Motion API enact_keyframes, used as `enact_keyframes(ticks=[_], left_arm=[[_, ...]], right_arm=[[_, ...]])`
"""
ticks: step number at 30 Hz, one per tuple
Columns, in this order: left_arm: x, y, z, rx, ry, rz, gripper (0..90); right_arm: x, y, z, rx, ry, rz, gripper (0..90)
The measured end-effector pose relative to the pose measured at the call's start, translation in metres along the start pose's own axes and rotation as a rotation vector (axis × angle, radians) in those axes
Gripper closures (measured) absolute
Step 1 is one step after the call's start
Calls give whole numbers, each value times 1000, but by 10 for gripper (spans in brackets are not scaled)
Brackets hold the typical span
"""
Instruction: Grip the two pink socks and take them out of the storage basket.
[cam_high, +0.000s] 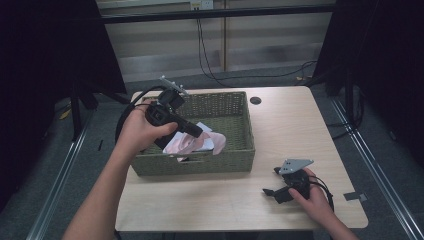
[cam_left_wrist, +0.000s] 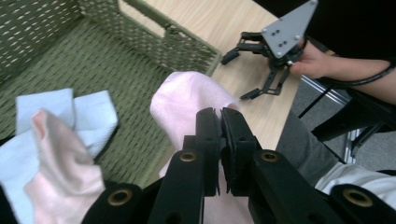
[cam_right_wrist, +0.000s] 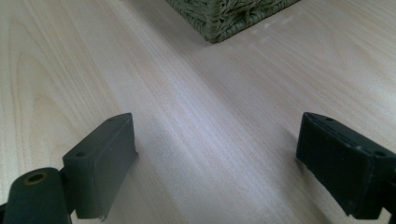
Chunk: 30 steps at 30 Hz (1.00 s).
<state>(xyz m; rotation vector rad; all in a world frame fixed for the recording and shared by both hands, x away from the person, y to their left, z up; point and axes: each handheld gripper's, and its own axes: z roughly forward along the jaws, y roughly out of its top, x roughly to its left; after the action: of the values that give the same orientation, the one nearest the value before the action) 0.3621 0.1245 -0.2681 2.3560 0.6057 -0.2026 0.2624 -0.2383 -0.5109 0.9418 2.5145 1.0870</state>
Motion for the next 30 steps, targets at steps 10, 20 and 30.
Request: enact_keyframes(ticks=[10, 20, 30], left_arm=[[-10, -6, 17, 24, -47, 28, 854], [-22, -10, 33, 13, -45, 122, 618], [8, -14, 28, -29, 76, 75, 469]], right_arm=[[0, 0, 0, 0, 0, 0, 110], [0, 0, 0, 0, 0, 0, 110], [0, 0, 0, 0, 0, 0, 110]])
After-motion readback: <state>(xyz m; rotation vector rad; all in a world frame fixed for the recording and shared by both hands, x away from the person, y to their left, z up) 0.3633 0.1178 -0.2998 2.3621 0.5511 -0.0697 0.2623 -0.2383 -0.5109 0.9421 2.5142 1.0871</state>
